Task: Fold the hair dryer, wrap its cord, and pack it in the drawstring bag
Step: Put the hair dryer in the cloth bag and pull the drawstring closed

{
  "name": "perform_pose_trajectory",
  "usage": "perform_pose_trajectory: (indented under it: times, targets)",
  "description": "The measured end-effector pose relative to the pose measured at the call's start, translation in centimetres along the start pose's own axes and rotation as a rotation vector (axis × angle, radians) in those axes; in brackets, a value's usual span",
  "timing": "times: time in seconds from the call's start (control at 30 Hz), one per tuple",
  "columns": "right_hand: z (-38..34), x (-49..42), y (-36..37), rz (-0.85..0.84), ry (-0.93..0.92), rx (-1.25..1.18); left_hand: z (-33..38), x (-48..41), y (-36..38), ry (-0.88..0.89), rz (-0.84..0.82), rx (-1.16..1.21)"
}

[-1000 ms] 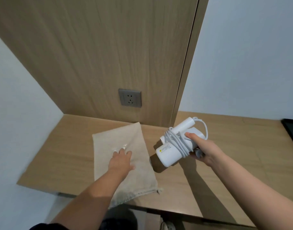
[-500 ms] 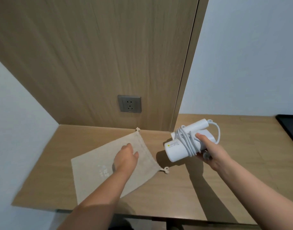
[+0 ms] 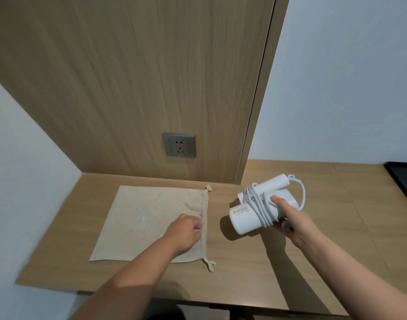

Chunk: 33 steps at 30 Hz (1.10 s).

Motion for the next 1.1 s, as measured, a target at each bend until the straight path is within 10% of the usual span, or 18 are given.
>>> perform_pose_trajectory:
  times: [0.27, 0.47, 0.6, 1.1]
  targets:
    - [1.2, 0.4, 0.6, -0.033, 0.007, -0.056, 2.5, -1.4, 0.7, -0.327, 0.031, -0.084]
    - [1.1, 0.6, 0.4, -0.064, 0.036, -0.114, 1.0, -1.2, 0.8, -0.464, 0.065, 0.343]
    - [1.9, 0.6, 0.1, -0.057, 0.183, -0.216, 0.4, 0.0, 0.3, -0.429, 0.083, 0.759]
    - [3.3, 2.0, 5.0, -0.198, 0.287, -0.142, 1.7, 4.4, -7.7, -0.213, 0.036, 0.996]
Point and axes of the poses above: each hand's wrist, its own x-axis away from the middle knuckle, its own y-axis out of the palm, z = x × y, the point moved 4 cm from there along -x, towards the middle knuckle, and after that the axes turned 9 degrees about -x, right-handed, at the moved point
